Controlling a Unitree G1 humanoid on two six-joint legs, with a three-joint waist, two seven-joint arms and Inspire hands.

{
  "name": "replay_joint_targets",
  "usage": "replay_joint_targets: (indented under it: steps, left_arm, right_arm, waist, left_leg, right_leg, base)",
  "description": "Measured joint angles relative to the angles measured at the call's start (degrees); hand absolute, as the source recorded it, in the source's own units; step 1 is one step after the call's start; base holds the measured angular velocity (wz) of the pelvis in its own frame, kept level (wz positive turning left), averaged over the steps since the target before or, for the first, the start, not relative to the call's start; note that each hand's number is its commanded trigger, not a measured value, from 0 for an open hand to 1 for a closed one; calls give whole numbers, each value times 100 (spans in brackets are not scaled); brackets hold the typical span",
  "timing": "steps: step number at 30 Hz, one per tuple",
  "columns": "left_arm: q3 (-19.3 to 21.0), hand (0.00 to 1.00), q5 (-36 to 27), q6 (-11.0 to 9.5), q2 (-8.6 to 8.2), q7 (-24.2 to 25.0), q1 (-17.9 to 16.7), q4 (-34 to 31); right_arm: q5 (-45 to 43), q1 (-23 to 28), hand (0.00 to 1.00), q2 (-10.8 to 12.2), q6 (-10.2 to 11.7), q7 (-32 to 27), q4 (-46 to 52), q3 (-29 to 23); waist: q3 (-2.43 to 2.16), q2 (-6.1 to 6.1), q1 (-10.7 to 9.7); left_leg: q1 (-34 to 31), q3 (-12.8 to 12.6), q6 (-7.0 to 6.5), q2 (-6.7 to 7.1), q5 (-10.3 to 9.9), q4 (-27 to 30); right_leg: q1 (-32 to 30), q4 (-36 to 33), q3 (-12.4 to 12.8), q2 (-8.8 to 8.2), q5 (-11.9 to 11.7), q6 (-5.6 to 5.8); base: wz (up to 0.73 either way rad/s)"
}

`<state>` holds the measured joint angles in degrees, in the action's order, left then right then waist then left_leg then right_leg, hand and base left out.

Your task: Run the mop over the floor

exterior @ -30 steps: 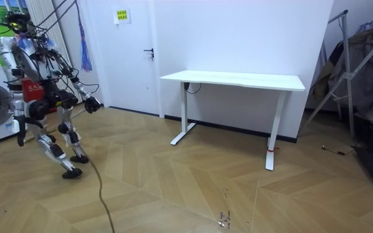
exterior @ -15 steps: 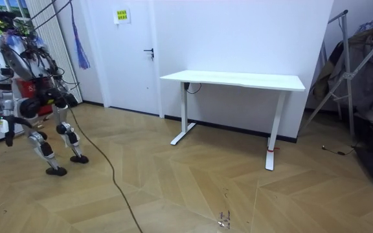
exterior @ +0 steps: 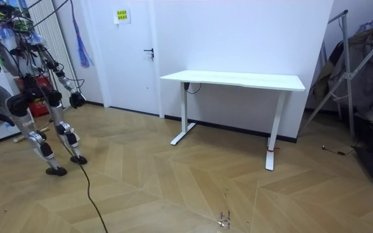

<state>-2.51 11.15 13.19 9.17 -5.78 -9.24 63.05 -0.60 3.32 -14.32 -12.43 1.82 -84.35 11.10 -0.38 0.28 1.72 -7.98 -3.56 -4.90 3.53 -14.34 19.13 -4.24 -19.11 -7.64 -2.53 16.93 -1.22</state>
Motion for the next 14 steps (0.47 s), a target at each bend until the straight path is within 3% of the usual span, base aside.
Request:
replay_joint_targets:
  steps: [1,4,7,14]
  left_arm:
    - [5,0,131,39,-24,2,-71,-1]
    - [58,0,407,73,-122,11,-141,-6]
    - [65,0,464,179,-180,82,-141,-8]
    - [496,0,420,230,-169,131,-78,-13]
  right_arm:
    - [-73,78,100,47,-20,46,44,-1]
    - [-251,221,100,149,-162,116,244,-116]
    - [-346,267,100,194,-315,223,429,-127]
    - [-382,217,100,267,-392,463,438,-304]
  waist:
    - [3,-80,-7]
    - [22,-169,-10]
    - [39,-214,-13]
    - [64,-232,-8]
  left_leg:
    - [216,-50,7,-12,-3,-112]
    - [509,-88,30,-33,-3,-247]
    - [758,-127,46,-66,-7,-356]
    - [1114,-175,55,-75,-8,-488]
  right_leg:
    - [190,107,-7,9,-7,-1]
    - [478,289,-32,36,-40,0]
    - [756,481,-55,78,-123,3]
    - [1108,624,-60,88,-151,9]
  base:
    - [-20]
    - [-10]
    - [-9]
    - [-4]
